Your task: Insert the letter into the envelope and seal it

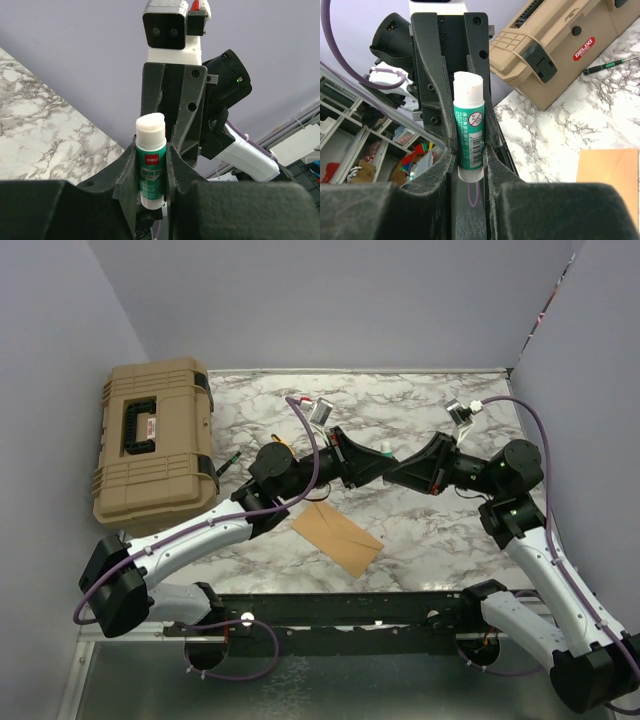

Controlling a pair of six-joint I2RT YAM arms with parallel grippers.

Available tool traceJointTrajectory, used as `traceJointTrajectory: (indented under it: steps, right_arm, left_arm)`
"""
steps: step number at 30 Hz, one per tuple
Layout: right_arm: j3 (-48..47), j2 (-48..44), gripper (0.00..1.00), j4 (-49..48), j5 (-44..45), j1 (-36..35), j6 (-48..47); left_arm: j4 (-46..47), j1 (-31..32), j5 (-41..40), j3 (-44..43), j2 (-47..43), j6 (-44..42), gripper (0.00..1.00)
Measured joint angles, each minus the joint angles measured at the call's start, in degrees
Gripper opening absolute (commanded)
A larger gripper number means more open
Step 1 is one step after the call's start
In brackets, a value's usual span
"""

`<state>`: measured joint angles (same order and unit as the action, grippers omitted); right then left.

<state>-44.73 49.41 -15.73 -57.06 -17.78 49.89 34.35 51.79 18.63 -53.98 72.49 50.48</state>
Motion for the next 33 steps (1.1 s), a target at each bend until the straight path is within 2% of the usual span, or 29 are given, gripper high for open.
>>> traceJointTrajectory:
  steps: [2,5,9,16,27,28,30,33]
  right_arm:
    - [0.0,0.0,0.40,0.7,0.4,0.2,0.0]
    - [0.0,0.0,0.50,2.6,1.3,0.0,0.3]
    - [1.6,-1.6,0.51,1.6,2.3,-0.2,3.1]
    - [5.4,-3.5,0.50,-6.1,2.3,-0.2,10.8]
    - [5.6,-0.6,0.44,-14.6,2.4,-0.2,16.2]
    - [5.6,-0.2,0.41,-15.2,2.4,-0.2,16.6]
    - [5.6,0.5,0.25,-16.4,2.4,-0.2,17.4]
    - [5.5,0.8,0.14,-17.5,2.4,-0.3,18.3]
  left_arm:
    - [0.4,0.0,-0.1,0.0,0.4,0.1,0.00]
    - [0.3,0.4,-0.7,0.0,0.8,0.7,0.00]
    - [0.3,0.9,-2.5,-0.1,0.8,1.7,0.00]
    - [0.3,0.9,-5.9,-0.7,-0.3,4.2,0.00]
    - [0.7,0.9,-7.5,-0.7,-1.6,6.6,0.00]
    - [0.7,0.9,-7.6,-0.7,-1.6,6.7,0.00]
    - [0.7,0.9,-7.6,-0.7,-1.6,6.8,0.00]
    - [0.5,0.8,-7.9,-0.7,-1.6,6.7,0.00]
